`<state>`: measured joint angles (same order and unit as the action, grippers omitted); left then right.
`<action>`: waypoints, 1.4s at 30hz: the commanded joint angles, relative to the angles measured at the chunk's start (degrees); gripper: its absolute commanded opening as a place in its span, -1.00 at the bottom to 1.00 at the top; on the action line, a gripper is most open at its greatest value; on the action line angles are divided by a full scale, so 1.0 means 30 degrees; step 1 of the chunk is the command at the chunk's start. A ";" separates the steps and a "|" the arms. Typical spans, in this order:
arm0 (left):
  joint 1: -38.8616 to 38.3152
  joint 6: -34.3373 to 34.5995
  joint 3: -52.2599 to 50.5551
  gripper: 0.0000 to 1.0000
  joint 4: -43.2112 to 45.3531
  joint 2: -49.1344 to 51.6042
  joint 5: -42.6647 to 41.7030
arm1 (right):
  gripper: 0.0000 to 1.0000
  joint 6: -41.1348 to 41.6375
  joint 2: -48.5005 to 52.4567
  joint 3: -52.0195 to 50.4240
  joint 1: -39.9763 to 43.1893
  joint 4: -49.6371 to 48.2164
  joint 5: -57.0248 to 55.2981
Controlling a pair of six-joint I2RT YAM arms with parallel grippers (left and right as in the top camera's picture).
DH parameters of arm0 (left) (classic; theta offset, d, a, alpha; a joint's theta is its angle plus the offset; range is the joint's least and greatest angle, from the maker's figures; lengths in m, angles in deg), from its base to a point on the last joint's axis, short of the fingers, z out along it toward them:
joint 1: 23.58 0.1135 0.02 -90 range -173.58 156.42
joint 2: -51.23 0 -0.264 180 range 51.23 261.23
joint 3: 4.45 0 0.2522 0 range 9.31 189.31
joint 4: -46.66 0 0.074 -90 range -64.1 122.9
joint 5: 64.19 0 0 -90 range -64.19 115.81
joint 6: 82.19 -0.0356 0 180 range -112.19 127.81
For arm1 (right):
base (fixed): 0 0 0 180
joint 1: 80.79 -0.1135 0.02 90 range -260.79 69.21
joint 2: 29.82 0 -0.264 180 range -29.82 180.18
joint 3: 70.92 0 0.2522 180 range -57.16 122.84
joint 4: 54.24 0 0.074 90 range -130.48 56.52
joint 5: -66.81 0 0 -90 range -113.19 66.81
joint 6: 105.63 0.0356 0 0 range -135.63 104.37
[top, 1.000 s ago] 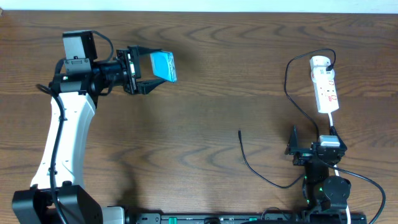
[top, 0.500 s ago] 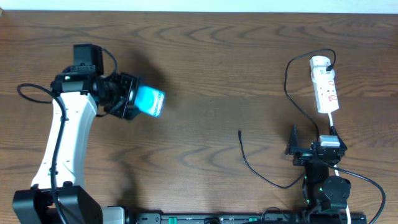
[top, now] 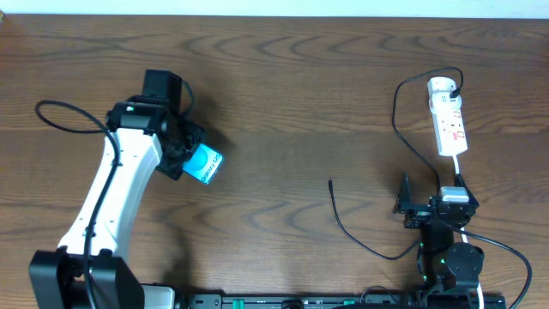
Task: Plug charger to phone and switch on socket
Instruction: 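Lift the phone with the left gripper and tilt it upright, then swing the right gripper toward the phone held by the left gripper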
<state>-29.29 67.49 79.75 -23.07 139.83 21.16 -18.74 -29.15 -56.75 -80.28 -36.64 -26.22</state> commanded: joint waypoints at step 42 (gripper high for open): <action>-0.0175 -0.0321 -0.0335 -0.86 -0.0073 0.1129 0.0918 | 0.98 0.3949 2.7212 2.7103 0.0044 1.4695 1.9584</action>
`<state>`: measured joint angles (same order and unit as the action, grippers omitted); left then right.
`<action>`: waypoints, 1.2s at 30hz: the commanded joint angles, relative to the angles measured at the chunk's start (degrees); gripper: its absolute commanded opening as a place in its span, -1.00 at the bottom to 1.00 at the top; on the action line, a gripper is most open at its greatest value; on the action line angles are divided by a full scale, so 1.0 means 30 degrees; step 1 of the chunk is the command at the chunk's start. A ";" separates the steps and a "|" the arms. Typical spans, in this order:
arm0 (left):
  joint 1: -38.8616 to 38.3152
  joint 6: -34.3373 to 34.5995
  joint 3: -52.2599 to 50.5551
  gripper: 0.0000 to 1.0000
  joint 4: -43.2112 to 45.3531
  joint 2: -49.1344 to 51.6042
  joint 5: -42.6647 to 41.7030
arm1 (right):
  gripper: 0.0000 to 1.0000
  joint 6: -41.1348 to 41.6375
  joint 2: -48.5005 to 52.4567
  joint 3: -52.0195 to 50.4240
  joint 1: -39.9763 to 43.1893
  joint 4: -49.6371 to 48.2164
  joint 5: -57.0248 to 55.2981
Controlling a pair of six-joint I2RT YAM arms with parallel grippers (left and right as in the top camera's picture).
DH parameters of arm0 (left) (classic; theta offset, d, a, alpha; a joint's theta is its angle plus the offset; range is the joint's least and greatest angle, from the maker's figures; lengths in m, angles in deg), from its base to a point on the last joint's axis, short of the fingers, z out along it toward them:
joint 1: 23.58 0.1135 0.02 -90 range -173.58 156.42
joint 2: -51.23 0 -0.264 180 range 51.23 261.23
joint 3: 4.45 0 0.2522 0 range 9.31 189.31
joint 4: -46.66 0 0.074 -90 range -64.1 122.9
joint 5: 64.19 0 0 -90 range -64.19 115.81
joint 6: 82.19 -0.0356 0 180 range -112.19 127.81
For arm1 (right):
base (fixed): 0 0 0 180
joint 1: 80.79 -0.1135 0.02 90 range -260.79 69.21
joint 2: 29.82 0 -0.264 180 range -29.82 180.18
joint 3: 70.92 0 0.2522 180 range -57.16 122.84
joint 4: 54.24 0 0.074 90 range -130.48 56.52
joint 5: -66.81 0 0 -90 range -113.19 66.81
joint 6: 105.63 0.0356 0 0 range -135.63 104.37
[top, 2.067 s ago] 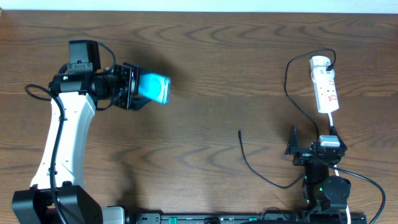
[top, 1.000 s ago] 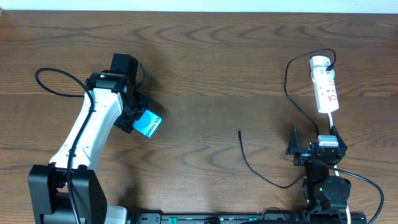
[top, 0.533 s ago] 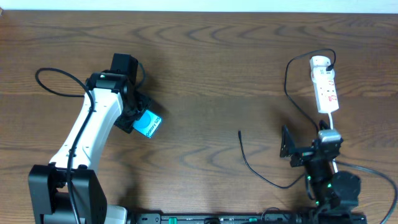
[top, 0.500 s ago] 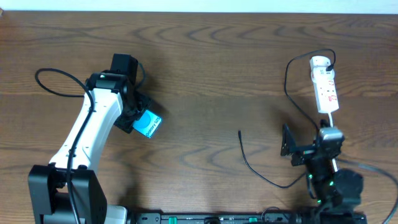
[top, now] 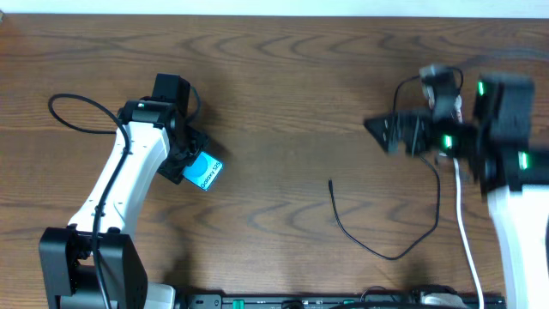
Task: Plug charger to phone and switch on socket
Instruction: 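Swing the right gripper toward the phone held by the left gripper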
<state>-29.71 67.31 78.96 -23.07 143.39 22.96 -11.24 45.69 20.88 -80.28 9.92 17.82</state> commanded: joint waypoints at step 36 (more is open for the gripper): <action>0.0000 0.8313 -0.0073 -0.85 0.0204 -0.0058 -0.4342 | 0.84 1.0899 1.2998 0.1231 -0.8830 -0.8488 0.5661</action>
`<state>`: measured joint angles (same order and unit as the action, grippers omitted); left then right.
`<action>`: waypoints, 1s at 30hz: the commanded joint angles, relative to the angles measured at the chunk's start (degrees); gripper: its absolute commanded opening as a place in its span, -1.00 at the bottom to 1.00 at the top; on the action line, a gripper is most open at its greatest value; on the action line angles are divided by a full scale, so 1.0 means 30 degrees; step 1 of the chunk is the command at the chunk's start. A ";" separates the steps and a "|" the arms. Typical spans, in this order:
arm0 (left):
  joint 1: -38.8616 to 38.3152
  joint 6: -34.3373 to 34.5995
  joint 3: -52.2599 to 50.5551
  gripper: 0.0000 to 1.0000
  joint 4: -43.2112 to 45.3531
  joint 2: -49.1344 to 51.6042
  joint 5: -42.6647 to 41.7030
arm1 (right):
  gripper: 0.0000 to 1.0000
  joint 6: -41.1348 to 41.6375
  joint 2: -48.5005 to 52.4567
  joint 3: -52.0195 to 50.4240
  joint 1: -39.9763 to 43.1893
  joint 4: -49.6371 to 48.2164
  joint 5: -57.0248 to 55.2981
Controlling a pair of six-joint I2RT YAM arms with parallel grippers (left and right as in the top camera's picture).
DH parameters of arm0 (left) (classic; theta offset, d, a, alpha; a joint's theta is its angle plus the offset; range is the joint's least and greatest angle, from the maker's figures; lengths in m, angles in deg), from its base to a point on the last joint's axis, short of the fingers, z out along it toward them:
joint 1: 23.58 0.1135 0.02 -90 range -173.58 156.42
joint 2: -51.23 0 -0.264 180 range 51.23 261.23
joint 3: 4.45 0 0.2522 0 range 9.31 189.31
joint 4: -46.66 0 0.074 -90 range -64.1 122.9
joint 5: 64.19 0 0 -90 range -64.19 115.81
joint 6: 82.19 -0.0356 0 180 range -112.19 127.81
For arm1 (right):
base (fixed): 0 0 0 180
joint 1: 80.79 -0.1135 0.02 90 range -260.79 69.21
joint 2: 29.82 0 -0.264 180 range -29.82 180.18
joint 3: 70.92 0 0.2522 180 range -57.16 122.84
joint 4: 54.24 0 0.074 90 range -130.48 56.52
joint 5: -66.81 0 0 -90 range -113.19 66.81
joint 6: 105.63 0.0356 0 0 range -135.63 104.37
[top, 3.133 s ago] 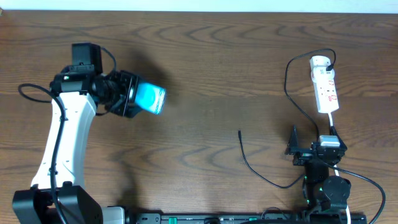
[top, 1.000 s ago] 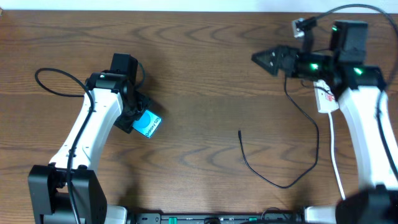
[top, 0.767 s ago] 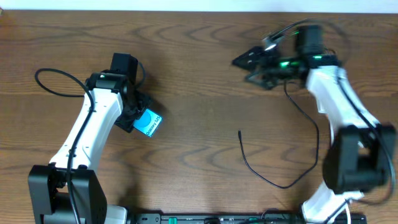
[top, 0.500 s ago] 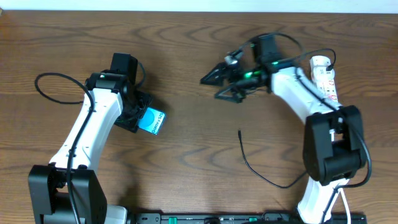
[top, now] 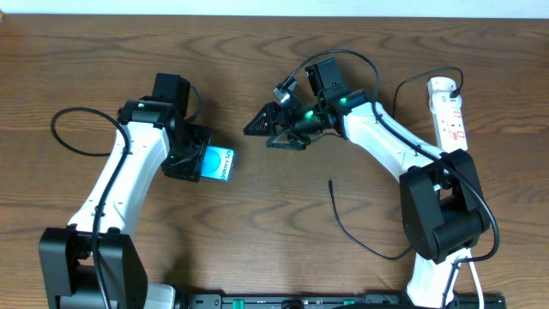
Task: Plug charger to phone and switch on socket
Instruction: 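Swing the right gripper toward the phone held by the left gripper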
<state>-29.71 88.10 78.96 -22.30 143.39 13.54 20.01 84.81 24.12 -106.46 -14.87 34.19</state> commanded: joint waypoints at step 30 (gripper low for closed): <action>0.0146 0.6725 -0.0073 -0.86 0.0189 -0.0015 -0.4422 | 0.75 0.1960 -0.0044 0.0153 -0.1923 -0.1843 0.1064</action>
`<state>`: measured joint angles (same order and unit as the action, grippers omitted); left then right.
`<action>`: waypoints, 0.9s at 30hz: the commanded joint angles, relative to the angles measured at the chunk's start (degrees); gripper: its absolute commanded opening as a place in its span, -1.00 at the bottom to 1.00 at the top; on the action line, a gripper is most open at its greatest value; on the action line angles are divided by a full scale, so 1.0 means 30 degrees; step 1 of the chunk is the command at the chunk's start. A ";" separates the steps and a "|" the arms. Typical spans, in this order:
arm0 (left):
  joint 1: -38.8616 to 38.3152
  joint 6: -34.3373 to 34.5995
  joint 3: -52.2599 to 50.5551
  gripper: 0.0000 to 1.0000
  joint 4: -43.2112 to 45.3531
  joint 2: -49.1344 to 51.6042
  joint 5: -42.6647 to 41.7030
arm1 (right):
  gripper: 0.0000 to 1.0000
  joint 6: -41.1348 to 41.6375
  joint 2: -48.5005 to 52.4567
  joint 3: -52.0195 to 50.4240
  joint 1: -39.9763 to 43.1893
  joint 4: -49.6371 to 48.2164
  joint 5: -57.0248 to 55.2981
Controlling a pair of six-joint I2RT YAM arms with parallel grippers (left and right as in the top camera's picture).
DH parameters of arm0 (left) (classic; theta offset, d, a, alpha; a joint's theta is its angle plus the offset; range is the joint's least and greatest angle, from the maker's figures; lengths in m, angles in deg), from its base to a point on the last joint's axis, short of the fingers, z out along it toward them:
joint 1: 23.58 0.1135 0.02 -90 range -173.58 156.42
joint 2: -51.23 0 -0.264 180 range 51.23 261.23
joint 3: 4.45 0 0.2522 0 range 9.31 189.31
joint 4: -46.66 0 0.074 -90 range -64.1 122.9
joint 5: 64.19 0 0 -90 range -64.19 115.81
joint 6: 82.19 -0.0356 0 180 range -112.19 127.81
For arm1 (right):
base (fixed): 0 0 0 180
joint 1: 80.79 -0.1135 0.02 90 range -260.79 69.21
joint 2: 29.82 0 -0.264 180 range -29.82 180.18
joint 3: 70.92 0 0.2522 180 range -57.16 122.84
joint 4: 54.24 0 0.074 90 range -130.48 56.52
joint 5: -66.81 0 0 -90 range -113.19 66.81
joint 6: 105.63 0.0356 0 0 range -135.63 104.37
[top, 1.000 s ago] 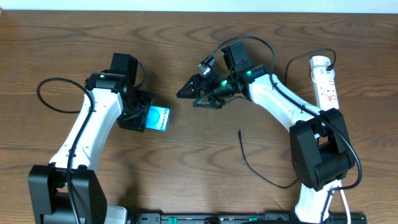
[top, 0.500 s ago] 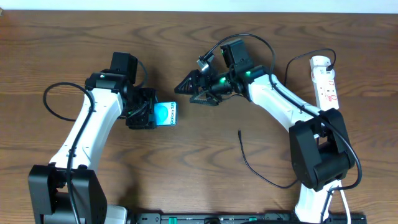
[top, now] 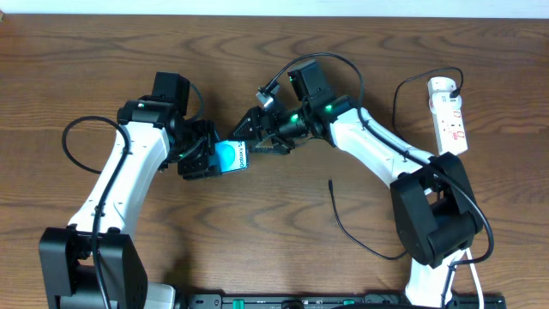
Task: Plug charger to phone and switch on socket
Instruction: 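Swing the right gripper toward the phone held by the left gripper, then grasp the phone's side edge with the right gripper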
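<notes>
The phone (top: 230,157), its screen bright blue, is held above the table with my left gripper (top: 208,158) shut on its left part. My right gripper (top: 244,137) stands open right beside the phone's upper right end; whether it touches the phone cannot be told. The black charger cable (top: 377,251) lies loose on the table, its free plug end (top: 331,182) to the right of and below the phone, with neither gripper on it. The white socket strip (top: 449,116) lies at the far right, the cable plugged in at its top.
The right arm (top: 377,146) stretches across the middle of the table from the lower right. The left arm's own cable (top: 73,142) loops at the left. The charger cable curves between the strip and the table's front edge.
My left gripper has carried the phone a little to the right and down. My right gripper has moved left and now stands against the phone's upper right end.
The left gripper held the phone at the left while the right arm was folded low at the front right. The right arm then stood raised near the strip, then reached to mid-table. Both grippers have now met at the phone; the cable end has stayed put.
</notes>
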<state>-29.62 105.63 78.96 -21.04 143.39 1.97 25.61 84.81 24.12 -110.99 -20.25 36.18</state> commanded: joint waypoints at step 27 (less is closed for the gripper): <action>0.0182 0.1217 -0.0073 -0.86 -0.0510 -0.0015 -0.2288 | 0.26 0.0117 -0.0044 0.0153 -0.1712 -0.0036 -0.0350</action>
<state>-29.29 108.51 78.96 -22.24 143.39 -3.69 26.04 84.81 24.12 -115.16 -20.25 35.52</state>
